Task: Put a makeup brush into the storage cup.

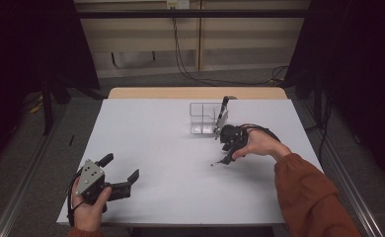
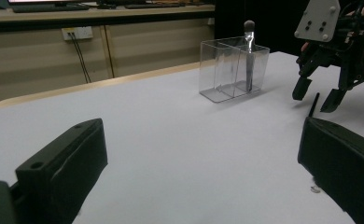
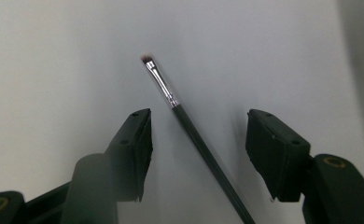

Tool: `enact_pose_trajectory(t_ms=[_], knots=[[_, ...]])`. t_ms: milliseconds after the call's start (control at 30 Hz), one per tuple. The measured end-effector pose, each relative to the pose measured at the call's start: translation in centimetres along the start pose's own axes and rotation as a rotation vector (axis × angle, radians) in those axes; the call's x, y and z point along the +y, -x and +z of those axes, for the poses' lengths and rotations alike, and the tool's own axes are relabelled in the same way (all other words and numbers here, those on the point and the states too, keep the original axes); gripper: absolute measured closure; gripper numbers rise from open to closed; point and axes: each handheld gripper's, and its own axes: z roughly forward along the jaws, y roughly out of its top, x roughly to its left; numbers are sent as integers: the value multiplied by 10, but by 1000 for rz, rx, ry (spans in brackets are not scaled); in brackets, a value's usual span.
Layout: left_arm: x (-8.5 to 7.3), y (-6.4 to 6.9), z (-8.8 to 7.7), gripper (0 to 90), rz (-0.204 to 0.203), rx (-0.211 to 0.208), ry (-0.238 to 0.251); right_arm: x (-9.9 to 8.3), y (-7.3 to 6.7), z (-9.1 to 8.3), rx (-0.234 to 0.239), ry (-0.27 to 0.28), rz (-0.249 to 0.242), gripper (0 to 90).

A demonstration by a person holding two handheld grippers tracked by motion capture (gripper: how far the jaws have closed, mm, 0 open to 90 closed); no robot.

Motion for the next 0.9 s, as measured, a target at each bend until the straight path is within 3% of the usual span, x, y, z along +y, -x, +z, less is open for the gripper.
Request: enact_pose_trajectory(t_ms=[333,433,700,900], knots=[[0,0,0,13,0,-7,-6,3,-2,10,12,-68,-38,522],[-1,-1,0,13,-2,-14,-6,4,-1,10,-13,-76,-59,620],[-1,1,-1,13,2,-15,-3,11,-6,11,-36,-125,-88,669],[-1,0,-1,13,1,-13,-3,15,-8,12,-15,-158,-69,787]])
